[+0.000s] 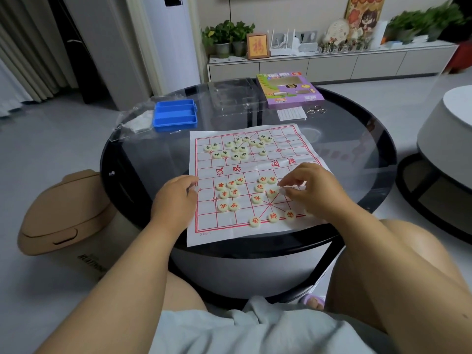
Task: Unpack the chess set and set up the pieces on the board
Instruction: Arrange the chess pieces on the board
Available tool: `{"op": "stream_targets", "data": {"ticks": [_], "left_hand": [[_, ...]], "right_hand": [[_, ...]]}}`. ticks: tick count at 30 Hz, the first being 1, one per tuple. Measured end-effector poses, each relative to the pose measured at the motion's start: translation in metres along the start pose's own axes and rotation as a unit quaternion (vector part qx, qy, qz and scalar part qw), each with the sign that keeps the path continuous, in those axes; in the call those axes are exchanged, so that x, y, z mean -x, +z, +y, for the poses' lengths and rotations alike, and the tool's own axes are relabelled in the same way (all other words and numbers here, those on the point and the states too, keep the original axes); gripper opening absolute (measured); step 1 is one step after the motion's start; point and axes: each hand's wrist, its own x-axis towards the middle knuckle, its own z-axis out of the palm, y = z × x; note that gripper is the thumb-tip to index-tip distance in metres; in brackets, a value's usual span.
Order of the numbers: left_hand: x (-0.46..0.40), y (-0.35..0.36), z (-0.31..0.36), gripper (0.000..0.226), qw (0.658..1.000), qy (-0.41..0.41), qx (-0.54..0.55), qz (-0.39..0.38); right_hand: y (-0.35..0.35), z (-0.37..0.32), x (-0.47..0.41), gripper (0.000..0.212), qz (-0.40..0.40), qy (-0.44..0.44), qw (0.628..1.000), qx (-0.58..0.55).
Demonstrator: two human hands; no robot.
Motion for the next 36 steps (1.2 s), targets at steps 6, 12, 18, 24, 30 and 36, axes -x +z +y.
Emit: {"op": "stream_targets", "data": {"ticks": [6,12,18,24,30,36], "left_hand": [[-0.003,0.001,-0.003,0.026,1.0,-0.002,-0.004,-0.01],[-0.003,0.0,-0.001,0.025,1.0,-0.005,-0.002,-0.01],[-0.001,-0.001,0.0,0.024,1.0,0.002,-0.009,0.0],[-0.003,0.001,0.001,0.026,1.0,-0.001,-0.017,0.006],[-0.004,0.0,0.0,0.028,1.0,-0.002,-0.014,0.018],[-0.004,0.0,-0.001,0.027,1.0,0.001,-0.015,0.015]], "right_hand": [[0.002,-0.004,-0.002,0.019,0.003,0.0,1.0,0.006],[0.009,-0.022,-0.018,0.019,-0.002,-0.065,0.997,0.029],[0.018,-0.031,-0.026,0.018,-0.014,-0.068,0.997,0.028],[0.05,-0.06,-0.051,0.022,-0.015,-0.082,0.994,0.064],[0.079,-0.084,-0.079,0.029,-0.047,-0.059,0.983,0.169],[0.07,-0.089,-0.078,0.027,-0.063,-0.083,0.984,0.147]]}}
